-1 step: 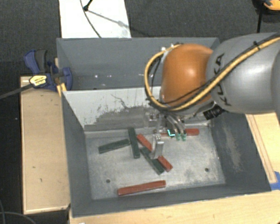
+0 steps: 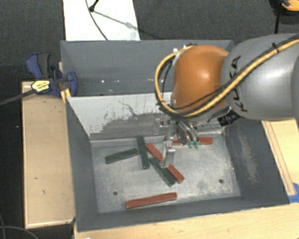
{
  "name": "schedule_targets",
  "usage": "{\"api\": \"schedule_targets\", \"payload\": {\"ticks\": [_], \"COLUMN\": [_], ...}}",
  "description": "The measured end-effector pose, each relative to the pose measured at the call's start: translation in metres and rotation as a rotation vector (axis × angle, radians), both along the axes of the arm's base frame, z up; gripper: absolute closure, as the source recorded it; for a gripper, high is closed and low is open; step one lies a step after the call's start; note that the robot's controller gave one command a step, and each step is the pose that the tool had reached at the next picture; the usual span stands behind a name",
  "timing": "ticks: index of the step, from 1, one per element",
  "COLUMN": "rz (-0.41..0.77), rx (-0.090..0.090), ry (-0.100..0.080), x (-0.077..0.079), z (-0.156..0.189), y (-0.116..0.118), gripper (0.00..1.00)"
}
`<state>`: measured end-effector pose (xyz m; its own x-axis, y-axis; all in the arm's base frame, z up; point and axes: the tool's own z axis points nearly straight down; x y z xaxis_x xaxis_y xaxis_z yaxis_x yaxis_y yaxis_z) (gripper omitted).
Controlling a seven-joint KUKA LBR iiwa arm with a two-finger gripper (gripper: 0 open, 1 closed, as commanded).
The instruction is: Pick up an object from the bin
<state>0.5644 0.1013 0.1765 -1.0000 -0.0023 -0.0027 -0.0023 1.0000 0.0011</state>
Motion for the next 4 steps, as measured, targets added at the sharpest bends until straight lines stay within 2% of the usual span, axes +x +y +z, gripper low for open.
{"api": "schedule_targets", "payload": {"ticks": [1, 2, 3, 4], "rz": [-0.112, -0.256, -0.312, -0.495], "rx": [0.001, -0.001, 0.001, 0.001], "ry": [-0.002, 0.004, 0.000, 0.001], "x": [-0.012, -0.022, -0.024, -0.036], "z": [-0.070, -0.070, -0.058, -0.104], "y": [-0.018, -0.026, -0.020, -0.021], "gripper": [0.00, 0.00, 0.00, 0.00]}}
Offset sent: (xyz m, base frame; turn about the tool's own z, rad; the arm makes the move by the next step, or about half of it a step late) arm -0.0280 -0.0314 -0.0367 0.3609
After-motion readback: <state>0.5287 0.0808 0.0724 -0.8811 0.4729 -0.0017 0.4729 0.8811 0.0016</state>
